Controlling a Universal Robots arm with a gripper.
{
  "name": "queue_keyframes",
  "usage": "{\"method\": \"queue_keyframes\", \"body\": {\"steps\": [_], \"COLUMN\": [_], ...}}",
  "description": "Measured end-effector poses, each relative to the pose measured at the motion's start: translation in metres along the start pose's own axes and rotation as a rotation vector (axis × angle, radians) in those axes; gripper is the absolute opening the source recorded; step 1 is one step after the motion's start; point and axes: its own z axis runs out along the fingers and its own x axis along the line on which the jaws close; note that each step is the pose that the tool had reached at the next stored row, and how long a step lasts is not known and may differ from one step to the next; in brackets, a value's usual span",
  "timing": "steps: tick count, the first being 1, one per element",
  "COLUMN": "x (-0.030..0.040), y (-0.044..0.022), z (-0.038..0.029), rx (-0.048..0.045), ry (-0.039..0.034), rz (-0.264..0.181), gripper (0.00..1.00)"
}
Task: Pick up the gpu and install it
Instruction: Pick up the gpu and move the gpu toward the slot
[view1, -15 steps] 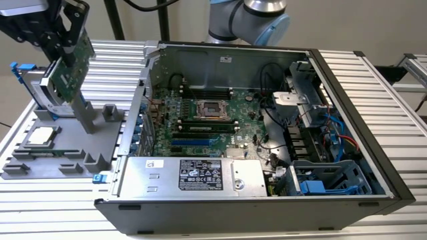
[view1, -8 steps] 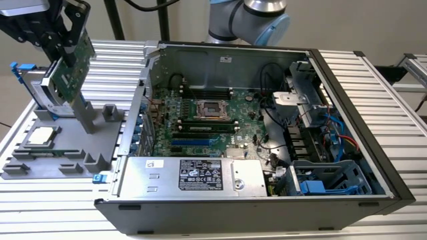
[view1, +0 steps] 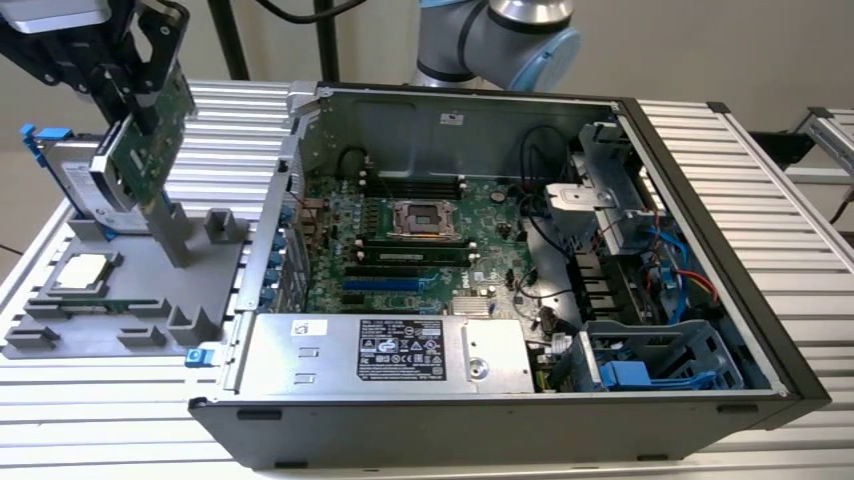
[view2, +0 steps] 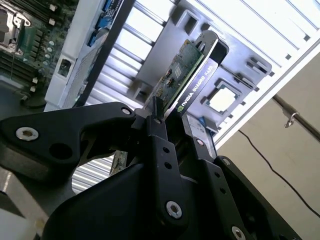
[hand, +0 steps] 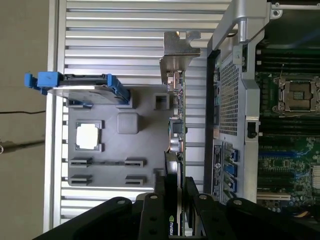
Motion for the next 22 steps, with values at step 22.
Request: {"method": "queue_keyframes", "body": {"steps": [22], "x": [-0.0098], "y": [-0.0001], "z": [-0.0001], "rx": [-0.0001], "ry": [0.0041], "rz": [0.0], "gripper": [0.0]}}
